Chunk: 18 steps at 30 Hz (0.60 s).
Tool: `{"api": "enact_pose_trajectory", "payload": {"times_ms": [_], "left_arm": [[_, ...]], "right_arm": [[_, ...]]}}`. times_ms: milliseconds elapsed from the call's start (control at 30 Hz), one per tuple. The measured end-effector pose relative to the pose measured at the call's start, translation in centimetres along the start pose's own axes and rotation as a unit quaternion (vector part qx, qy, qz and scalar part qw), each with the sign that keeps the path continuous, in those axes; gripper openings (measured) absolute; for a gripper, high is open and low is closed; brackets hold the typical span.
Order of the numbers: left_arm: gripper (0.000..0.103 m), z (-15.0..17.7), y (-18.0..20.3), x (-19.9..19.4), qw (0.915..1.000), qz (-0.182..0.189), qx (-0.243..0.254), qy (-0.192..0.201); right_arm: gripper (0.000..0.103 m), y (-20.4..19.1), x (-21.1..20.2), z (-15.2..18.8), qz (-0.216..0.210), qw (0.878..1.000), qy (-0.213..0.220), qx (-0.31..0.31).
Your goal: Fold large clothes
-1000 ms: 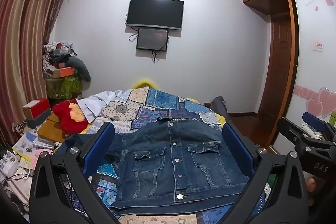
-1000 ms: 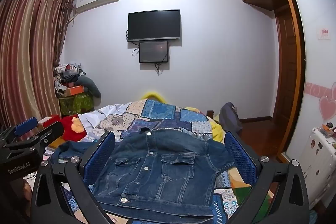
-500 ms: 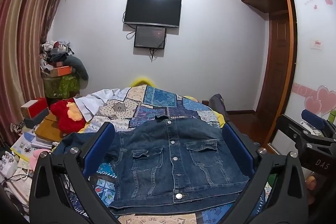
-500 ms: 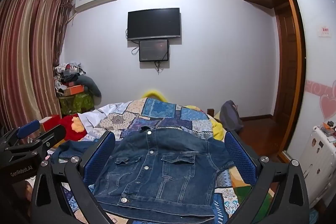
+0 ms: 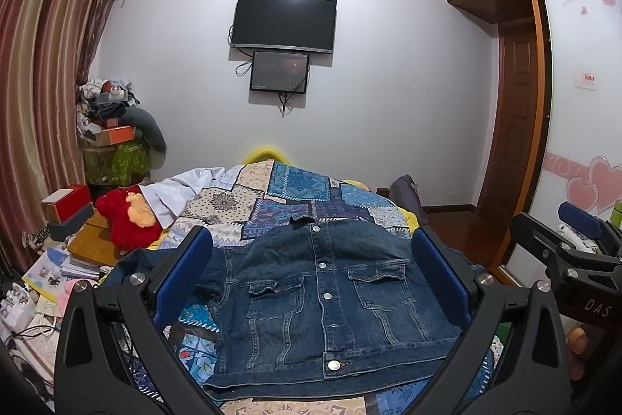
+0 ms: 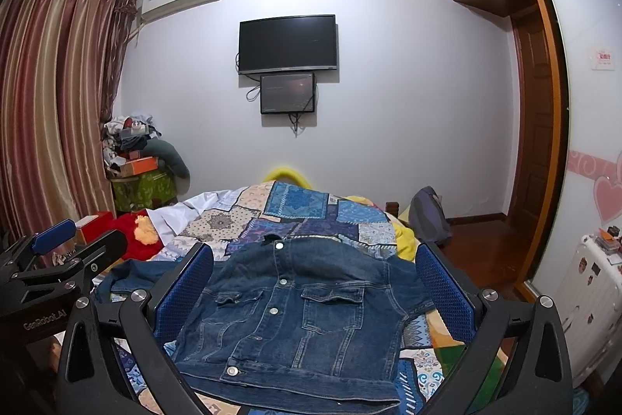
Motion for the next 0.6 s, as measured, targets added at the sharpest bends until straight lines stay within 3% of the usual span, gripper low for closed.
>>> {"api": "enact_pose_trajectory", "payload": {"times_ms": [600], "left_arm": [[0.103,-0.16,0.06,-0.02,1.0,-0.001,0.002,0.001]], "right_arm": [[0.103,-0.16,0.33,0.0,-0.001,1.0,0.001,-0.002]]}}
Point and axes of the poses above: each gripper's, at about its wrist camera, not at the fingertips, and x roughly the way its jaws point, y to its right, z to its underside, the point moved 2 cm from there along x, roughly the way its jaws point
